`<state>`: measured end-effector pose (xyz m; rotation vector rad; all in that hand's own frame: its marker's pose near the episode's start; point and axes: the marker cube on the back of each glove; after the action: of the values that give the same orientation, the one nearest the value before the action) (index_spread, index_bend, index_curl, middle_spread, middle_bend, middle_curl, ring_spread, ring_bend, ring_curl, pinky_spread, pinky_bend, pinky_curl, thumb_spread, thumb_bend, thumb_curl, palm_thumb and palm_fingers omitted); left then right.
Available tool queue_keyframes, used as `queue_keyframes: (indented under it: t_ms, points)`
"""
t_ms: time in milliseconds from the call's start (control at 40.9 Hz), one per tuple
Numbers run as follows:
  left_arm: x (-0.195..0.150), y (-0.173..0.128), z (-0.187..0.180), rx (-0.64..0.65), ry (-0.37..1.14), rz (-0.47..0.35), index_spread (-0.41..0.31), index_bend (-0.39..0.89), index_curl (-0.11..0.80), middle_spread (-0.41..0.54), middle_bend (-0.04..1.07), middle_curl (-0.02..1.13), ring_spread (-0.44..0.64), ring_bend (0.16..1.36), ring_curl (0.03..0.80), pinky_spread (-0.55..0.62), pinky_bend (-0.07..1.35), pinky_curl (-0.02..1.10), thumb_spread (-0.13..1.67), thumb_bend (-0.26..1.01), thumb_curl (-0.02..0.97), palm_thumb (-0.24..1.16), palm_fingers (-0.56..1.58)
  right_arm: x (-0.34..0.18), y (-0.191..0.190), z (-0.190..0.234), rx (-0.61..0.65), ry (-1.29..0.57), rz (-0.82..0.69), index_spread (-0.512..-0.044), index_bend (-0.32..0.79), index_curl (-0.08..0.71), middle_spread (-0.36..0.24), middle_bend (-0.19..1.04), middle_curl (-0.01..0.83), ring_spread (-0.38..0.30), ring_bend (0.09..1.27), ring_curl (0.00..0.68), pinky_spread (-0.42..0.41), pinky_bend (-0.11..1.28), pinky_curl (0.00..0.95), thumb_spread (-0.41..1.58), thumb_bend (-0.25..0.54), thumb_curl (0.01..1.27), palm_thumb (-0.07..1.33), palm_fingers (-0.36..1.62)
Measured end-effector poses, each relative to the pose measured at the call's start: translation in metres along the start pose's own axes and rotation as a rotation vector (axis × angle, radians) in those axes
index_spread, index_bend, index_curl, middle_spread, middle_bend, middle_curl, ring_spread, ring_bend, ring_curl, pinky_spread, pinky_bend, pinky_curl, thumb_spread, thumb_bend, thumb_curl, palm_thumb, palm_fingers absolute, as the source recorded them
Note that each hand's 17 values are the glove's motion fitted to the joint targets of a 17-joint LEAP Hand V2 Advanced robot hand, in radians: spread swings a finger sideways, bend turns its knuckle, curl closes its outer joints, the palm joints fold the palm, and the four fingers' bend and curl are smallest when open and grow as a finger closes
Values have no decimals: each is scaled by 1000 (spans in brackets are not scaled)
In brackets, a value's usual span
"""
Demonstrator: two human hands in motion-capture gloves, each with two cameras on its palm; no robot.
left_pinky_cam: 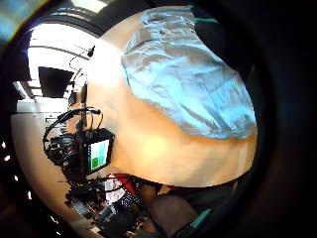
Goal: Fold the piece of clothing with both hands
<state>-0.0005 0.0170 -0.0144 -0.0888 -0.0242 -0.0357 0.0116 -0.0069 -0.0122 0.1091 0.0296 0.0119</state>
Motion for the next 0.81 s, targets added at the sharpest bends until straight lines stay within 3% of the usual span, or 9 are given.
queue_keyframes:
  t_ms: [73,415,660,806]
  points:
    - [0,0,-1,-3,4,14,-114,143,150,-25,249,228,116,508,227,283,324,156,943,43,109,140,499,-1,10,2,-69,-35,-4,-353,163,147,-22,175,123,100,222,104,221,574,232,1015,63,98,142,173]
    - [-2,-3,1,26,30,69,-123,131,210,-13,232,303,145,526,268,338,354,210,1111,-10,178,152,445,-2,22,-13,-47,-51,-31,-393,158,212,-23,180,191,119,238,157,247,605,286,1222,28,169,170,148]
    - [2,18,-1,84,88,130,-119,121,230,-6,222,338,153,548,289,349,373,241,1123,-11,221,185,415,-3,61,-31,-39,-2,-27,-372,132,230,-2,185,226,138,281,193,249,638,310,1190,21,232,265,189]
    - [6,22,10,71,92,140,-115,120,238,-11,232,358,147,561,299,352,372,253,1109,-12,244,215,413,3,73,-14,-74,19,-24,-362,133,235,6,184,243,149,314,215,249,644,321,1166,9,261,316,205]
